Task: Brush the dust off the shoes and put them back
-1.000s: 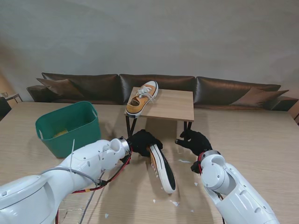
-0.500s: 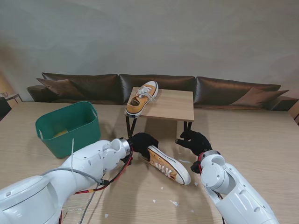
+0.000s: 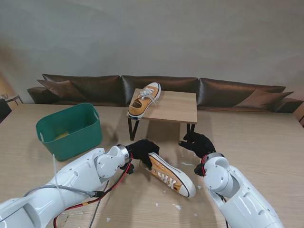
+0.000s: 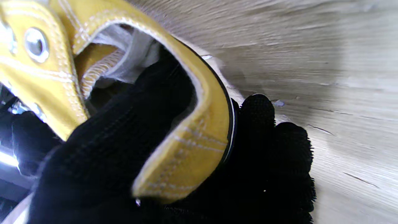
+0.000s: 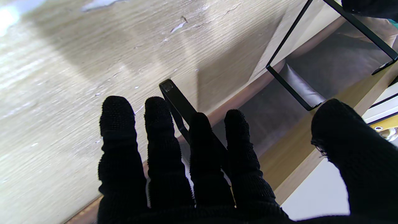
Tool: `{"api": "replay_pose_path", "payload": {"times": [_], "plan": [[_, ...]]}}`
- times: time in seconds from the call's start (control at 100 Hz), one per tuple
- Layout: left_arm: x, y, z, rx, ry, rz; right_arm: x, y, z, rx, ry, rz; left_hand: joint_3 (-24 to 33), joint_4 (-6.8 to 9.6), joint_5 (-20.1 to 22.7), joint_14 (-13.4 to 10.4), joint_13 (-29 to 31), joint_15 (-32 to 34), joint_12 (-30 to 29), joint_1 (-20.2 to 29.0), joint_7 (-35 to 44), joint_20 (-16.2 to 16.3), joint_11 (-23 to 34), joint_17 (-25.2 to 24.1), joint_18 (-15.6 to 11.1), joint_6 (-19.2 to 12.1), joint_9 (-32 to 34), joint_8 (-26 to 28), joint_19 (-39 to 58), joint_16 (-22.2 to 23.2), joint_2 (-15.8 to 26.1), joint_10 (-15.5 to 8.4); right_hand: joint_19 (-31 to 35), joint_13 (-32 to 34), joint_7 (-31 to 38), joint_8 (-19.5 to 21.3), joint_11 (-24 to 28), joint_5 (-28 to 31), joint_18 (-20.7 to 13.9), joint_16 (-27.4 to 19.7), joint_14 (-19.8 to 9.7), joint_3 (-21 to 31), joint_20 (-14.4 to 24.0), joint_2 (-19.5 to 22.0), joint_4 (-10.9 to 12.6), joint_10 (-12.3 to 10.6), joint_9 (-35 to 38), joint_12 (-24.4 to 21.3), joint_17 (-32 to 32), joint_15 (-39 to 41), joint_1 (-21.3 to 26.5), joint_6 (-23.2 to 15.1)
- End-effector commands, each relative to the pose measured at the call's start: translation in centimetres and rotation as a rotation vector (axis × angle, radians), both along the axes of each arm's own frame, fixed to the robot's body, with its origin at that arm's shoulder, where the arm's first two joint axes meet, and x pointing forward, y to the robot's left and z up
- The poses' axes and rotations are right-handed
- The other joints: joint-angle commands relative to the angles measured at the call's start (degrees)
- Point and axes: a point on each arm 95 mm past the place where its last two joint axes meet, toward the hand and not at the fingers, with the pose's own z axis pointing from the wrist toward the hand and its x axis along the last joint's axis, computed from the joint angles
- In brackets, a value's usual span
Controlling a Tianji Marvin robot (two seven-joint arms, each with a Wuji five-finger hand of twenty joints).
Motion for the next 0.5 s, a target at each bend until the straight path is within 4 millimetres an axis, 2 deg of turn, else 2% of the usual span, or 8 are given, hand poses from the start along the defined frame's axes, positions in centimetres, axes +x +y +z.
{"api": "replay_pose_path", "payload": {"times": [0.0, 0.25, 0.29, 0.49], "plan": [[-0.2, -0.1, 0.2, -0.015, 0.016, 0.006, 0.0, 0.3, 0.0, 0.005, 0.009, 0.011, 2.0, 0.13, 5.1, 2.1, 4.8, 0.6, 2.7, 5.6, 12.1, -0.5, 4.8, 2.2, -1.5, -1.9, 4.0, 3.0, 1.9, 1.5, 2.2, -1.4, 0.9, 1.6, 0.6, -0.1, -0.1, -0.6, 1.2, 0.6, 0.1, 1.1, 1.2, 1.8, 0.4, 1.1, 1.0, -0.2, -15.5, 0.6, 0.0, 0.3], [-1.3, 1.2, 1.4, -0.059, 0.055, 0.117, -0.2, -0.2, 0.3, 0.017, 0.008, 0.008, 0.1, 0.26, 5.6, 0.9, 7.9, 0.9, 3.5, 6.3, 12.2, -0.6, 5.4, 5.1, -1.6, -1.3, 4.6, 2.9, 3.1, 2.7, 2.4, -0.8, 1.1, 1.9, 0.6, -0.3, -0.2, -0.2, 1.3, 0.6, 0.2, 0.8, 1.2, 2.0, 0.4, 1.2, 1.2, -0.2, -15.5, 0.8, 0.0, 0.4], [-1.5, 1.4, 1.6, -0.069, 0.062, 0.141, -0.3, -0.3, 0.4, 0.025, 0.006, 0.007, 0.0, 0.19, 5.6, 0.5, 8.5, 1.0, 3.5, 6.3, 12.2, -0.6, 5.6, 5.7, -1.7, -1.4, 4.8, 2.8, 3.1, 2.8, 2.3, -1.9, 1.1, 1.9, 0.5, -0.3, -0.3, -0.2, 1.3, 0.6, 0.2, 0.8, 1.2, 2.0, 0.4, 1.2, 1.2, -0.3, -15.5, 0.7, 0.0, 0.5], [-2.5, 2.6, 2.3, -0.118, 0.105, 0.266, -1.2, -0.6, 0.5, 0.089, 0.003, 0.009, 0.5, 0.28, 5.8, -0.6, 9.6, 1.7, 3.3, 6.0, 12.4, -0.9, 6.0, 7.8, -2.2, -1.3, 5.7, 2.8, 3.2, 3.4, 1.6, -2.0, 0.9, 1.5, -0.1, -0.5, -0.6, -1.2, 1.3, 0.5, 0.4, 0.1, 1.0, 2.1, 0.3, 1.2, 0.8, -0.4, -15.8, 0.5, -0.5, 0.3]]}}
